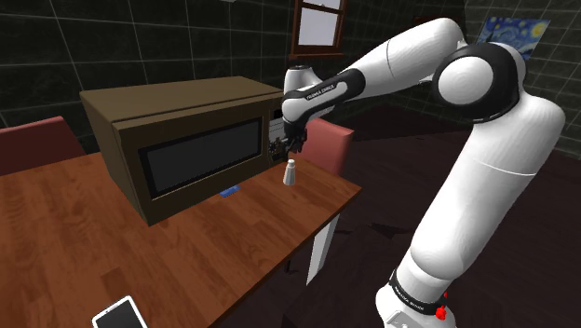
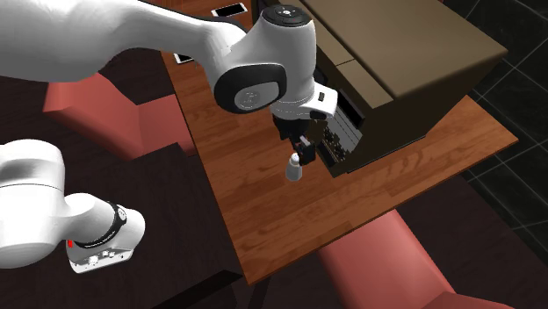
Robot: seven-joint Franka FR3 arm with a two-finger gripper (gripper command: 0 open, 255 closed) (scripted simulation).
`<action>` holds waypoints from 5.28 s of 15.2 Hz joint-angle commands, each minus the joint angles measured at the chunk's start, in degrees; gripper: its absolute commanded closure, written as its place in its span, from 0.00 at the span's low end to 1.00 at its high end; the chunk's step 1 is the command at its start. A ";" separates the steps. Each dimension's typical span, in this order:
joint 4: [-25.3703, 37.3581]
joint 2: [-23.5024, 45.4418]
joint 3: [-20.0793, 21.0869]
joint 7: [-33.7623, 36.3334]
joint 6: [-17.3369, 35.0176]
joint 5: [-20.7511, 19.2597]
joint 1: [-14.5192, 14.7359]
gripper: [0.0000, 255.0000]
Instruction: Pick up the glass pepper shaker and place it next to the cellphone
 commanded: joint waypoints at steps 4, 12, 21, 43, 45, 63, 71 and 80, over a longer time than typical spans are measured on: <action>0.31 3.65 -0.18 0.60 3.11 -0.36 -0.16 0.00; -0.81 5.76 -0.36 0.72 6.35 -0.58 -0.35 0.00; -0.80 5.76 -0.35 0.73 6.35 -0.58 -0.35 1.00; 5.87 -0.02 -0.15 -0.76 -6.06 0.30 -0.19 1.00; 6.89 -0.49 -0.13 -0.92 -7.54 0.38 -0.17 1.00; 13.90 -4.59 1.28 0.44 -18.87 0.70 1.13 1.00; 7.05 -11.12 7.07 10.64 -19.67 1.18 5.76 1.00; 4.40 -14.38 14.57 22.49 -21.47 3.00 10.97 1.00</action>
